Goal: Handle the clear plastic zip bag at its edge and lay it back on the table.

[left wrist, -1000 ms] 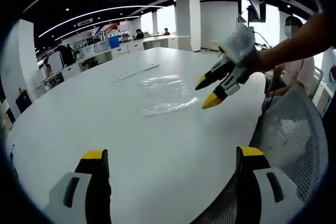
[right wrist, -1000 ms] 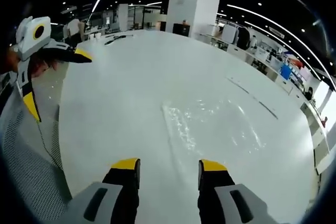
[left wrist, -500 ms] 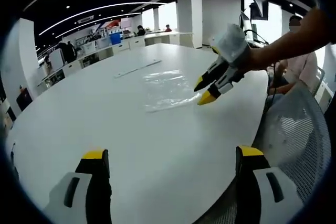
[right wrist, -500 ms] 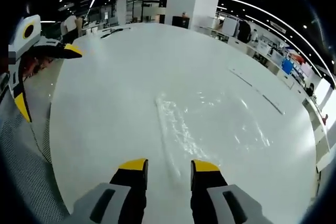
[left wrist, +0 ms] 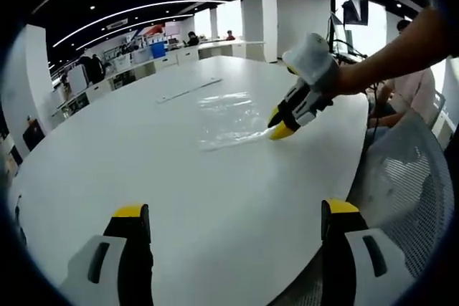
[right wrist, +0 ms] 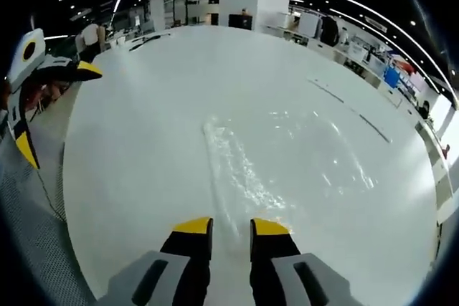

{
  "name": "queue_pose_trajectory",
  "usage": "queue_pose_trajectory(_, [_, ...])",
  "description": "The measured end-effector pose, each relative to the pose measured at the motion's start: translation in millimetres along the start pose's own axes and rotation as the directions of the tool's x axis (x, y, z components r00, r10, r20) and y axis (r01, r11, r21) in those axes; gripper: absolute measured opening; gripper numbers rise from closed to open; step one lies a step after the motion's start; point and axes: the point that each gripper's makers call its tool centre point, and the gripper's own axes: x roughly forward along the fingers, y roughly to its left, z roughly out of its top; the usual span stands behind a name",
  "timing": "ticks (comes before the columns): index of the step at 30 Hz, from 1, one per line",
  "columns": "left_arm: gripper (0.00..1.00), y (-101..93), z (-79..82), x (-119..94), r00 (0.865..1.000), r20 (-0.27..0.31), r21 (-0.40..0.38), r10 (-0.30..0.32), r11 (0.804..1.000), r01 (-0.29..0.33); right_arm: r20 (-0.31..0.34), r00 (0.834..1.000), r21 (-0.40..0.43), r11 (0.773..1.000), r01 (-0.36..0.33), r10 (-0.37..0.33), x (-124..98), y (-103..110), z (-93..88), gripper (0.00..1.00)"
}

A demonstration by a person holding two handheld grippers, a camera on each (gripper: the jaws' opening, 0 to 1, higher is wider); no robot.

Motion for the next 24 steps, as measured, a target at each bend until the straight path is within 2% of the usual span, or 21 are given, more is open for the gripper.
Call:
queue_pose_trajectory(8, [0.96,5.0,-1.3,-5.1,1.000,0.001,-0.013,0.022,1.000,-0.022,-0.021,0.999,-0.030,0.999,-0.031,0.030,-0.6,6.8,-7.1,0.05])
queue_pose_trajectory(13, [0.96,10.1,-1.1,-5.4,1.000,0.003,-0.024,0.031,0.999,-0.031,-0.053,0.996,-0.125,0.989,-0.081,0.075,-1.8,9.4,-12.5,0.03])
queue_pose_trajectory(17, [0.96,10.3,0.0,-5.3,1.000,0.007,-0.024,0.030,0.999,-0.030,-0.087,0.992,-0.078,0.992,-0.103,0.096,-7.0,7.8,-19.4,0.04])
queue_pose_trajectory(19, [0.96,10.8,0.3,-5.1,0.999,0.009,-0.029,0.031,0.999,-0.030,-0.075,0.993,-0.078,0.992,-0.100,0.094,-7.1,9.2,-18.4,0.06])
queue_pose_trajectory(21, [0.97,10.5,0.8,-4.4,1.000,0.011,-0.032,0.028,0.999,-0.028,-0.039,0.996,-0.074,0.994,-0.080,0.077,-8.1,7.5,-11.0,0.15])
queue_pose_trajectory(24, [0.97,11.1,1.3,-2.5,1.000,0.012,-0.030,0.026,0.999,-0.025,-0.022,0.998,-0.060,0.996,-0.066,0.065,-5.6,3.3,-5.2,0.20])
